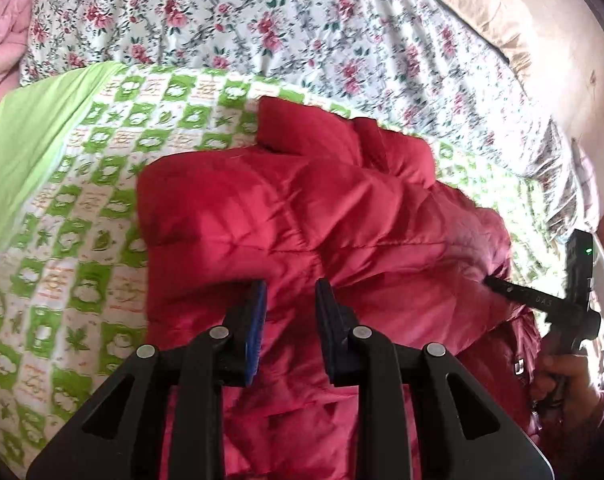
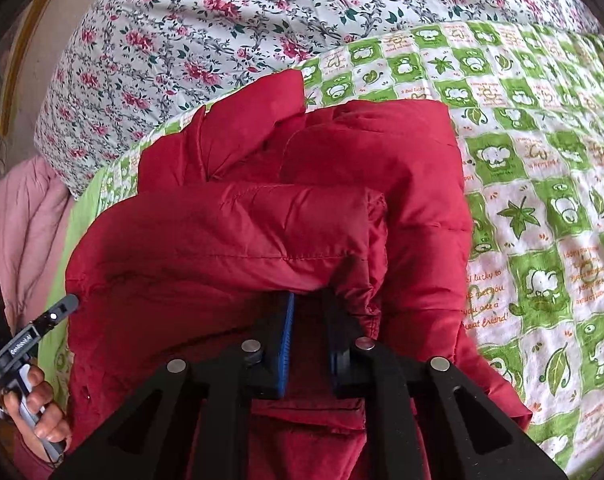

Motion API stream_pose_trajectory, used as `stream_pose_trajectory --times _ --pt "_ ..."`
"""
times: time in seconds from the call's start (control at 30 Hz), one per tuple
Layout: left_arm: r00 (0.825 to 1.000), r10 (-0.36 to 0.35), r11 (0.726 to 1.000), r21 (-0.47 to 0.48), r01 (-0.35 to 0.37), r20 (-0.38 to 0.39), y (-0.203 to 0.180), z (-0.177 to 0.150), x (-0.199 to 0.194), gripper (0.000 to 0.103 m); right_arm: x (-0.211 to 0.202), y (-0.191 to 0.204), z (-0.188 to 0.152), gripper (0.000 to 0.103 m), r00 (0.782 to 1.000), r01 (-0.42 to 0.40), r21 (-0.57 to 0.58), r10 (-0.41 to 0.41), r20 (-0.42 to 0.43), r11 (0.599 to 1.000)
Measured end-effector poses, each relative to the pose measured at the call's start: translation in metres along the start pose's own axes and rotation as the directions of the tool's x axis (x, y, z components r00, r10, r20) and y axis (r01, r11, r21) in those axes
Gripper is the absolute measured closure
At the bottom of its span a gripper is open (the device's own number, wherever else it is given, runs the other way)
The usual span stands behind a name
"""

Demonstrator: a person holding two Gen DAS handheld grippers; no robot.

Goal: Fold large clothes

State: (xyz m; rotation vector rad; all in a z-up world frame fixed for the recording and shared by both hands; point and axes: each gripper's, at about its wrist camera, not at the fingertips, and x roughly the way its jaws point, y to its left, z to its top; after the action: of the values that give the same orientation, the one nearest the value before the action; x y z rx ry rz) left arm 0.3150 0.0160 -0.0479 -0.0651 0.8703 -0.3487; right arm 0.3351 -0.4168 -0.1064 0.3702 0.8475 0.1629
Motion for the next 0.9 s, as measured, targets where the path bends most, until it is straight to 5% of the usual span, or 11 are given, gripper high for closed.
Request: stream_pose_trajectory --times 0.07,0.2,0.37,0.57,0.7,0.9 --pt "0.994 0.088 0.996 -0.005 -0.088 -0.067 0.008 -0.003 0.018 0.081 -0.001 -0.002 -0.002 0.099 1.000 0.006 0.002 -0.006 0.002 1.000" --pt "0.995 0.047 0.998 -0.041 -0.051 -0.084 0.017 -0.006 0.028 0.081 -0.004 -0.009 -0.004 0.103 1.000 -0.011 0.017 0.011 0.003 1.000" --pt "0.991 0.111 0.994 0.018 -0.110 -0.077 0.006 -0.008 0.032 0.081 -0.012 -0.005 -0.004 0.103 1.000 0.015 0.015 -0.015 -0.008 1.000" --pt "0.991 0.108 0.994 0.024 -0.106 -0.077 0.007 -0.007 0.032 0.081 -0.050 0.032 -0.007 0.075 0.996 0.038 -0.108 -0.029 0.087 0.993" --pt "0.991 0.106 0.994 0.030 -0.104 -0.079 0.006 -0.008 0.031 0.081 -0.020 0.029 -0.011 0.077 0.993 0.114 -0.151 -0.117 -0.009 0.982" --pt "0.988 0.143 0.987 0.082 -0.138 -0.056 0.000 -0.012 0.032 0.080 -0.007 0.017 -0.017 0.080 0.996 0.091 -0.138 -0.093 -0.007 0.986"
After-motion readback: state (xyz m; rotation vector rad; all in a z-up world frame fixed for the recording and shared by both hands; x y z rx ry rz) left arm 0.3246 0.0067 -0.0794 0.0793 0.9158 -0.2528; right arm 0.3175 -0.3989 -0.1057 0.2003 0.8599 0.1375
